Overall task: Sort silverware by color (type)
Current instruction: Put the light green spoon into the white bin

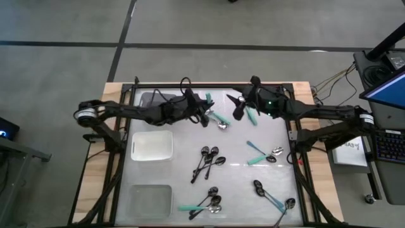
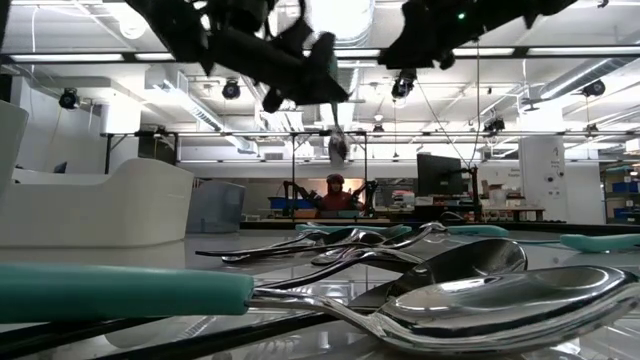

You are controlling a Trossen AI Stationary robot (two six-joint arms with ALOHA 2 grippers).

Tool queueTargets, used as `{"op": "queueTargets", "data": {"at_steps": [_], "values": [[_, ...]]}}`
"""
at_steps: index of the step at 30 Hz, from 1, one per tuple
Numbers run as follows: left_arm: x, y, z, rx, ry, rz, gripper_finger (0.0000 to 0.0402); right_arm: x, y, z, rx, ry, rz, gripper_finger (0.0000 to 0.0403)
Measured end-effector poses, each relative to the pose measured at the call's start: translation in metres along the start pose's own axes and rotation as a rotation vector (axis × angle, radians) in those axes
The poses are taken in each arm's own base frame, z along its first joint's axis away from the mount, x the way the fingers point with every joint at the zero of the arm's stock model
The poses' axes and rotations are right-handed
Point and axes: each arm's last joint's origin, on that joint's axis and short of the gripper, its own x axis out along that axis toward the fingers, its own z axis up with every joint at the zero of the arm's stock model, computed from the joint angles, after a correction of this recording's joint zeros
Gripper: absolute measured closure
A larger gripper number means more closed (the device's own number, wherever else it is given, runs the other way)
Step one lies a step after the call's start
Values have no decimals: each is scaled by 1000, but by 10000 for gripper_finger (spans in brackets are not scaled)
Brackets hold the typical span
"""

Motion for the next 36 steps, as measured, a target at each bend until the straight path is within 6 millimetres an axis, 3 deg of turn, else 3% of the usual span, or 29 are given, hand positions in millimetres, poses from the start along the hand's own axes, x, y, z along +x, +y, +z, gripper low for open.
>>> {"op": "queueTargets", "data": {"at_steps": [5,11,19,27,34,36], "values": [[-39,1,17,-9,166,-132,384,-7,-1,-10,40,120,14,242],[-95,11,30,-43,359,-112,384,3,4,-22,30,205,21,257],[-151,28,15,-152,719,22,384,27,13,-43,15,299,24,268],[-170,21,-5,-109,983,78,384,38,19,-57,101,373,8,268],[-166,15,-19,-52,1078,80,382,38,19,-61,154,407,-3,268],[-163,13,-24,-51,1117,76,366,38,20,-62,160,414,-4,268]]}}
